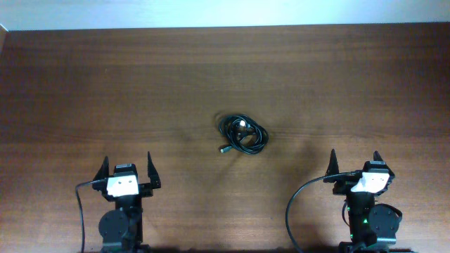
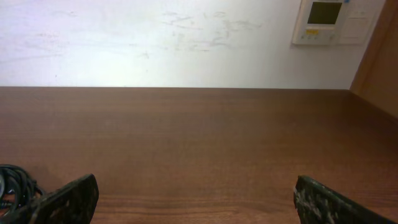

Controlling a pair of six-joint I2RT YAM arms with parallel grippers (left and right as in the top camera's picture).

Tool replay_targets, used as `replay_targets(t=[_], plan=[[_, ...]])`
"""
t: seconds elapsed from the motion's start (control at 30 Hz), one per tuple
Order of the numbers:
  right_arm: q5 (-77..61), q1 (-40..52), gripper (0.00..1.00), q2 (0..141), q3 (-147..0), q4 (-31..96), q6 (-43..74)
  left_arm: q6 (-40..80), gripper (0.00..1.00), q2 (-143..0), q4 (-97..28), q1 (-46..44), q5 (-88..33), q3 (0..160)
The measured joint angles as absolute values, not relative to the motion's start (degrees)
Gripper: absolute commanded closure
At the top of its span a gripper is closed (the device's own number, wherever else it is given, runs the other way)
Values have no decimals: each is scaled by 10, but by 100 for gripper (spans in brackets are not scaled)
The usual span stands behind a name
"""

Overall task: Untangle cables
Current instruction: 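Move the left gripper over the tangled black cable bundle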

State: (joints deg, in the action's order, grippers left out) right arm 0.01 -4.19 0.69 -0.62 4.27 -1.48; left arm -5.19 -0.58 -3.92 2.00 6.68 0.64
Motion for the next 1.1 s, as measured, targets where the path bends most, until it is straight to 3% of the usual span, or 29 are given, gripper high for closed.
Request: replay_targets(t=[0.2,0.7,0.83,0.87,0.93,1.03,1.07,1.1], plan=[[-66,-42,1,7,-6,36,-15,-52,1,-6,-39,20,67,6],[-72,-42,1,7,-6,36,-15,-52,1,-6,-39,20,67,6],[-101,-42,1,7,-6,34,40,-47,1,-6,-35,20,32,6],[-115,-42,1,8,-13,53,46,-45,1,-8,-81,20,7,22],[-119,-42,1,19,-87,224,62,-48,1,-37,-198,20,-29,116],[-115,-42,1,91,-257,282,69,-50,1,-163,-236,20,-63,332],[-115,-42,1,134,-349,302,70,-47,1,-264,-249,20,-103,445],[-122,-42,1,212,-453,367,71,-44,1,-341,-326,20,-138,530]])
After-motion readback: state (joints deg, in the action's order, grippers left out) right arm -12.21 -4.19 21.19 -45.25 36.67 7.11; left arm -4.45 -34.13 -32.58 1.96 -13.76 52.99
